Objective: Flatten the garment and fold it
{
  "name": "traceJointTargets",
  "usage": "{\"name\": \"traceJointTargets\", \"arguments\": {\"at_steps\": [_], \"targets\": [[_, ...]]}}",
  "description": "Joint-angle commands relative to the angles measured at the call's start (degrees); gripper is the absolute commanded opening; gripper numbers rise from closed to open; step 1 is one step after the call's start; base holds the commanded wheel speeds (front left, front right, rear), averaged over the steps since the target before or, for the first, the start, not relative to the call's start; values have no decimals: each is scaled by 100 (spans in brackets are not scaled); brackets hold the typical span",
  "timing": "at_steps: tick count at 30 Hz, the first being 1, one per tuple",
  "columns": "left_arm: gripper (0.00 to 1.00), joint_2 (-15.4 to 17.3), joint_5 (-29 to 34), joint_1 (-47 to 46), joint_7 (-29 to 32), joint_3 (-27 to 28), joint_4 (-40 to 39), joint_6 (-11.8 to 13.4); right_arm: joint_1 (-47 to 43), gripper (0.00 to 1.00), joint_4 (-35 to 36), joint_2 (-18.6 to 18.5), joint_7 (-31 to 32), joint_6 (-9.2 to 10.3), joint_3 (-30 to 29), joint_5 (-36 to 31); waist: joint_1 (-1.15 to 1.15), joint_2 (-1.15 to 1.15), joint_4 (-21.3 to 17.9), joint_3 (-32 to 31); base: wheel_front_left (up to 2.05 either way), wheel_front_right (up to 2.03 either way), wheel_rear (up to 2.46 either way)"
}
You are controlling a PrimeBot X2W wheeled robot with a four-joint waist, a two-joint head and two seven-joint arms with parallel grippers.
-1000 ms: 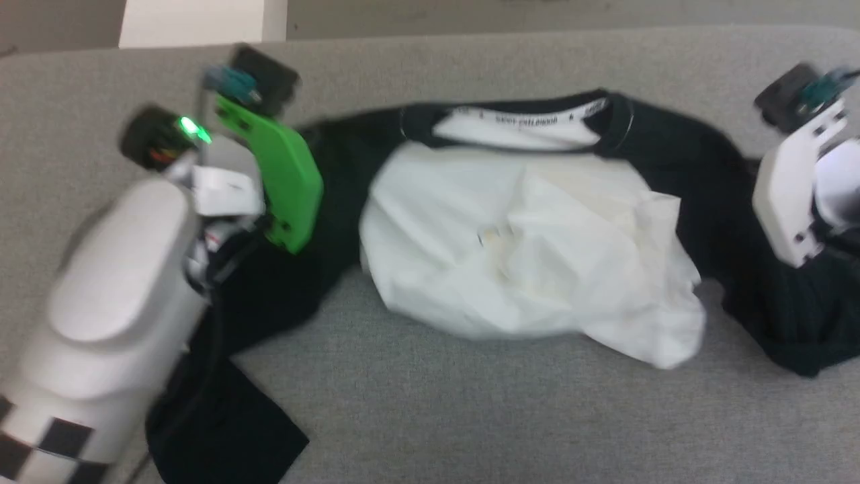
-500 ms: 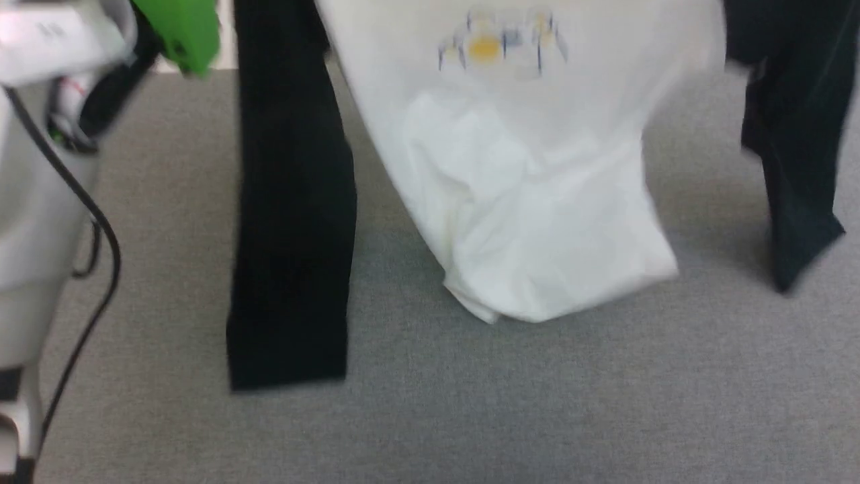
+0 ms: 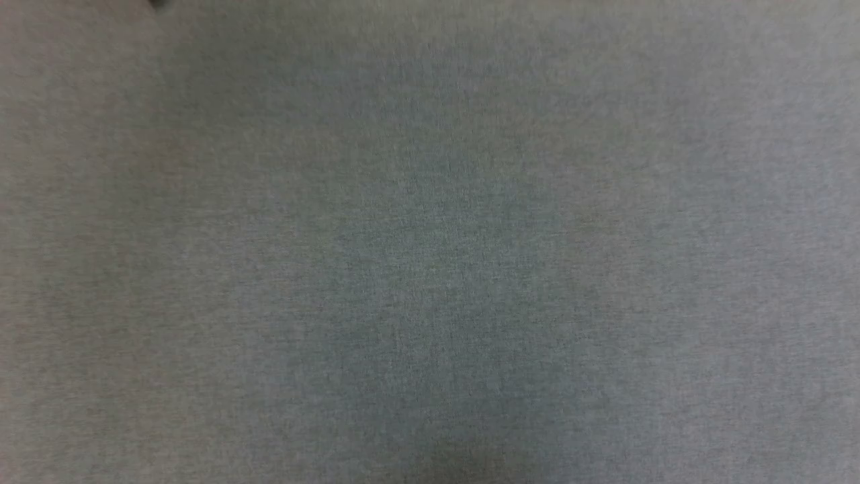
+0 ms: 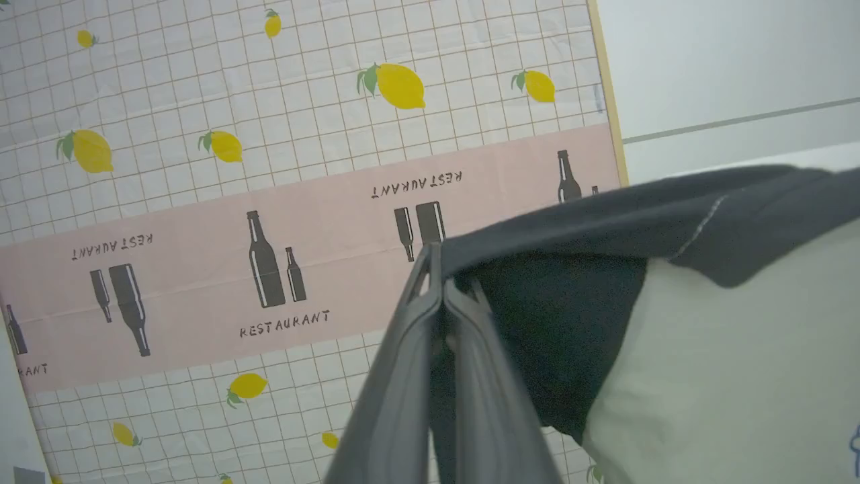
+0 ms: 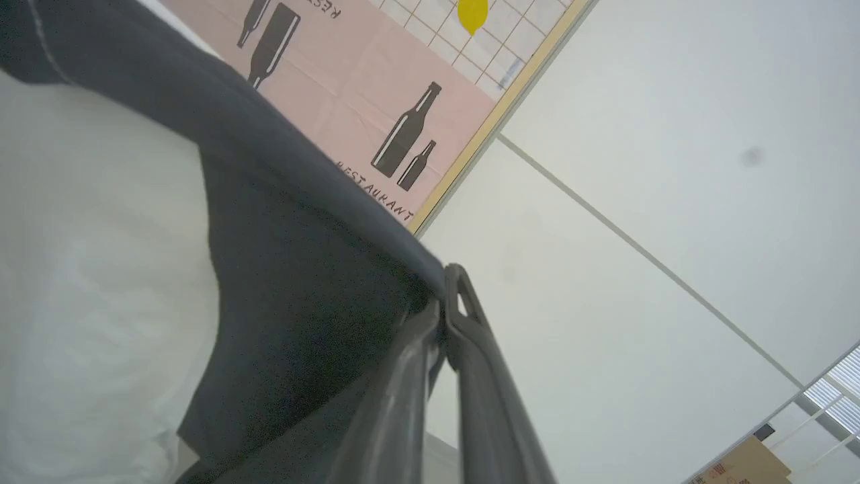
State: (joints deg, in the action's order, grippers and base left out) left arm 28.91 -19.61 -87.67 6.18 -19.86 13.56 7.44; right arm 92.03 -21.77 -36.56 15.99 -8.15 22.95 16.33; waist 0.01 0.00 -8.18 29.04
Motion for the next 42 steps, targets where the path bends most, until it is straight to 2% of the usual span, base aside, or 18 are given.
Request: {"name": "traceJointTargets", "arguments": {"at_steps": [1,3,9,15,18,21,26,30,36,42], "targets": [[0,182,98,-159,-160,200,101,248,87,0,-248,-93,-120,66,-245,-255,-1,0,-64,515,0,0,0],[0,135,118,-216,-335,188,152,253,145,0,-394,40,-310,66,-345,-503,-1,0,-27,616,0,0,0],[0,111,29,382,-349,-168,667,-106,-333,0,-782,205,-748,66,-52,-475,-1,0,107,714,0,0,0],[0,159,-179,1531,94,-677,1221,-591,-1421,0,-970,153,-1027,66,662,108,-1,0,201,450,0,0,0],[0,154,-452,2292,308,-802,1277,-745,-2173,0,-861,110,-1102,66,990,605,-1,0,244,151,0,0,0],[0,111,-827,3213,622,-870,1140,-768,-2966,0,-595,-12,-1152,66,1242,1043,-1,0,290,-204,0,0,0],[0,106,-1542,4741,1043,-853,558,-714,-4278,0,-157,-146,-1165,66,1233,1415,-1,0,335,-797,0,0,0],[0,169,-1963,5902,1309,-898,-138,-561,-5316,0,219,-200,-1183,66,924,1524,-1,0,403,-1167,0,0,0],[0,231,-2367,7285,1431,-924,-1050,-190,-6865,0,774,-183,-811,66,230,1457,-1,0,490,-1530,0,0,0],[0,307,-2609,8138,1660,-1041,-1593,64,-8192,0,1499,61,-228,66,-640,1222,-1,0,561,-1729,0,0,0]]}}
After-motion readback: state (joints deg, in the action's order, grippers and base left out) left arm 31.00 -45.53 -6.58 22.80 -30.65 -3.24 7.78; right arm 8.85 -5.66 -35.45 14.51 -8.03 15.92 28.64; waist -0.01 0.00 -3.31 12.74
